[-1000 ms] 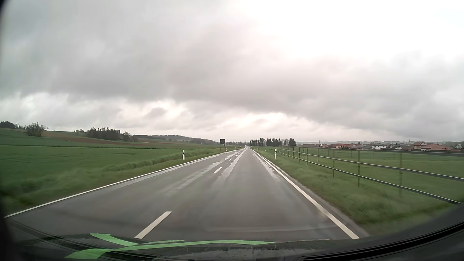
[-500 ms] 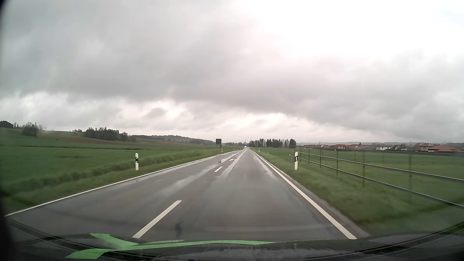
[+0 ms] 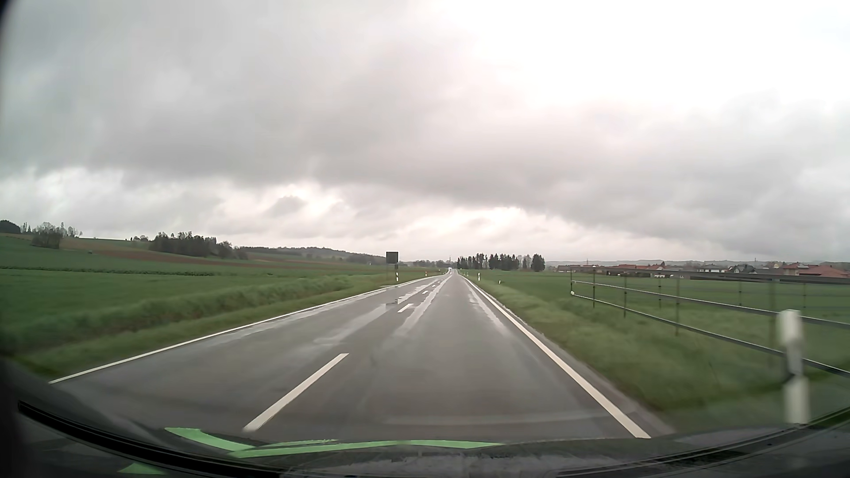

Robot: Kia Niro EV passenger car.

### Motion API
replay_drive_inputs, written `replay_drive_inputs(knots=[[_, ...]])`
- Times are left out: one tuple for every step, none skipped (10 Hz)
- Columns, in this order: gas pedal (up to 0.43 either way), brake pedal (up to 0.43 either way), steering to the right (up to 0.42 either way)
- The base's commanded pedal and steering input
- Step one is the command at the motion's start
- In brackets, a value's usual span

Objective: Follow the waypoints while adhering to traffic rules and regulations

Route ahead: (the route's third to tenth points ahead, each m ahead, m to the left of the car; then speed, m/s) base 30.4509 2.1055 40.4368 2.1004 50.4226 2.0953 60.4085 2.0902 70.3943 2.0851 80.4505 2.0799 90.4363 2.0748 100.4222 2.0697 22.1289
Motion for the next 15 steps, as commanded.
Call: replay_drive_inputs(knots=[[0.028, 0.0, -0.001], [0.047, 0.0, -0.001], [0.047, 0.0, -0.001], [0.047, 0.0, -0.001], [0.047, 0.0, -0.001], [0.047, 0.0, -0.001], [0.047, 0.0, -0.001], [0.047, 0.0, -0.001], [0.047, 0.0, -0.001], [0.047, 0.0, -0.001], [0.047, 0.0, -0.001], [0.047, 0.0, -0.001], [0.047, 0.0, -0.001], [0.047, 0.0, 0.0], [0.047, 0.0, 0.001]])
